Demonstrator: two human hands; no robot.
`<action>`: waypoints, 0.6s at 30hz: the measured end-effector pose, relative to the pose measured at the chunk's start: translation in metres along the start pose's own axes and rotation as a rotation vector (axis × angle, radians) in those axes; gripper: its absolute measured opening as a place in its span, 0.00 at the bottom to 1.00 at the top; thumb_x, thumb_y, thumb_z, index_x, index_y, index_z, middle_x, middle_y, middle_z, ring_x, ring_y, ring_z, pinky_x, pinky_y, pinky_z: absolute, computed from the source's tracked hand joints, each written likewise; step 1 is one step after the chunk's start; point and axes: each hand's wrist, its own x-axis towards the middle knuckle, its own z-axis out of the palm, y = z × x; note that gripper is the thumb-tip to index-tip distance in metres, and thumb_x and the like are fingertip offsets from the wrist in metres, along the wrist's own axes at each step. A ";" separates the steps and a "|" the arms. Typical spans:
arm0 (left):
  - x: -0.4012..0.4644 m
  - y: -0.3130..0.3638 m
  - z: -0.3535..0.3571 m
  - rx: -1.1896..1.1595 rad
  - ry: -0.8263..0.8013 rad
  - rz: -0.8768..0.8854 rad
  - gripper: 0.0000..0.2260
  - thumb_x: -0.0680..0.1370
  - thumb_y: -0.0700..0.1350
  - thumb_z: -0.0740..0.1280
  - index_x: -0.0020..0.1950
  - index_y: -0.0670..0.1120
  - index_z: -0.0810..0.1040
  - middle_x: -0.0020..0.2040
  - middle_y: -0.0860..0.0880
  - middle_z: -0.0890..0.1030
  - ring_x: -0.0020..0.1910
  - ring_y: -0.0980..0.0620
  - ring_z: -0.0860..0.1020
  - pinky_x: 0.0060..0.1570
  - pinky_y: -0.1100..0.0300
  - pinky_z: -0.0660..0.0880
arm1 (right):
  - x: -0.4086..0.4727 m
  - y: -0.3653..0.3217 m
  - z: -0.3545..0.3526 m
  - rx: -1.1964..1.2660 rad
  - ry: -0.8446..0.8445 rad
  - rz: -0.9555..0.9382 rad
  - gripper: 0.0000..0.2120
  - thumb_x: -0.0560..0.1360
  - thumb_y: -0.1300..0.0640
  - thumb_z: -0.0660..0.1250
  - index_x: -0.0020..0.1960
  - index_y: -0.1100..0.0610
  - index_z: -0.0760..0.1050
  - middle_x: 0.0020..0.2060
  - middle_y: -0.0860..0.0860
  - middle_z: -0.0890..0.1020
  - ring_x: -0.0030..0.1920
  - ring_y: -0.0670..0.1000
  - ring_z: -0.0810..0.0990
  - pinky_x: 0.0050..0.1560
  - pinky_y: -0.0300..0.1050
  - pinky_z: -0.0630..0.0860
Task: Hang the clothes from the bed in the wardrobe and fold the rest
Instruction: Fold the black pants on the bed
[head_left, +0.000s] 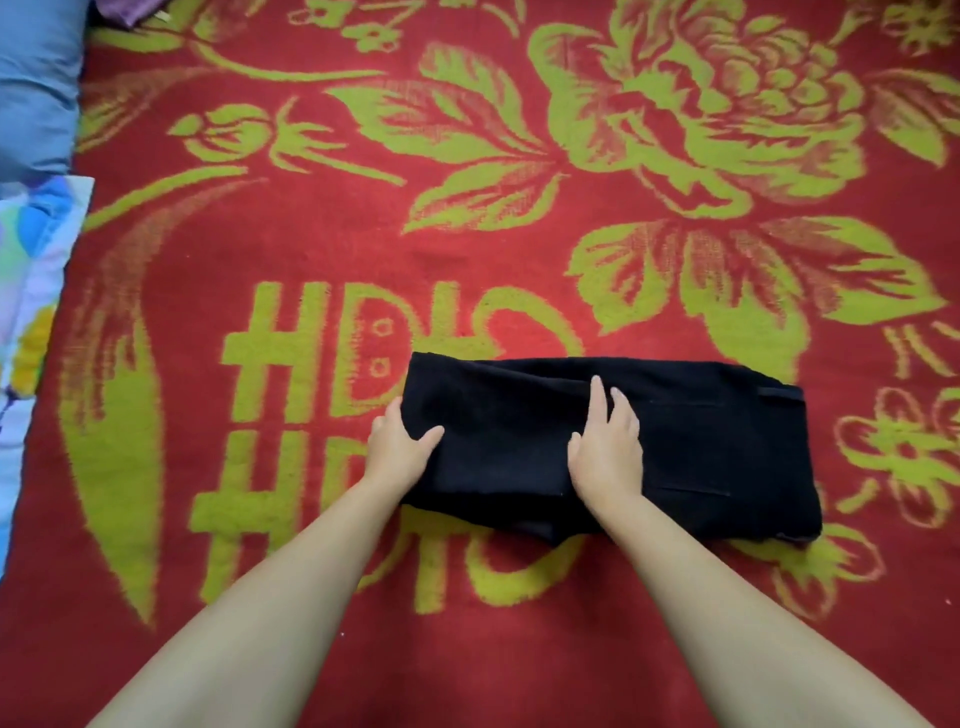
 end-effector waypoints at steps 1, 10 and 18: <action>0.005 -0.004 0.004 0.006 0.018 -0.003 0.32 0.74 0.50 0.70 0.75 0.48 0.61 0.67 0.43 0.68 0.67 0.43 0.69 0.65 0.49 0.67 | -0.004 0.005 0.012 -0.109 0.031 -0.161 0.31 0.77 0.56 0.61 0.77 0.58 0.54 0.75 0.59 0.59 0.75 0.59 0.59 0.69 0.58 0.65; 0.006 0.007 -0.004 -0.077 -0.060 -0.109 0.27 0.72 0.48 0.73 0.66 0.46 0.66 0.62 0.47 0.76 0.59 0.46 0.75 0.58 0.51 0.72 | -0.013 0.000 0.028 -0.282 -0.342 -0.232 0.30 0.82 0.47 0.49 0.78 0.54 0.39 0.77 0.50 0.36 0.77 0.49 0.36 0.72 0.65 0.40; -0.057 0.068 -0.027 -0.330 -0.425 0.151 0.22 0.74 0.48 0.71 0.66 0.51 0.69 0.60 0.49 0.78 0.55 0.53 0.79 0.54 0.56 0.76 | -0.047 -0.052 -0.057 0.805 -0.243 0.021 0.28 0.78 0.41 0.59 0.75 0.51 0.61 0.71 0.48 0.69 0.70 0.45 0.67 0.65 0.38 0.62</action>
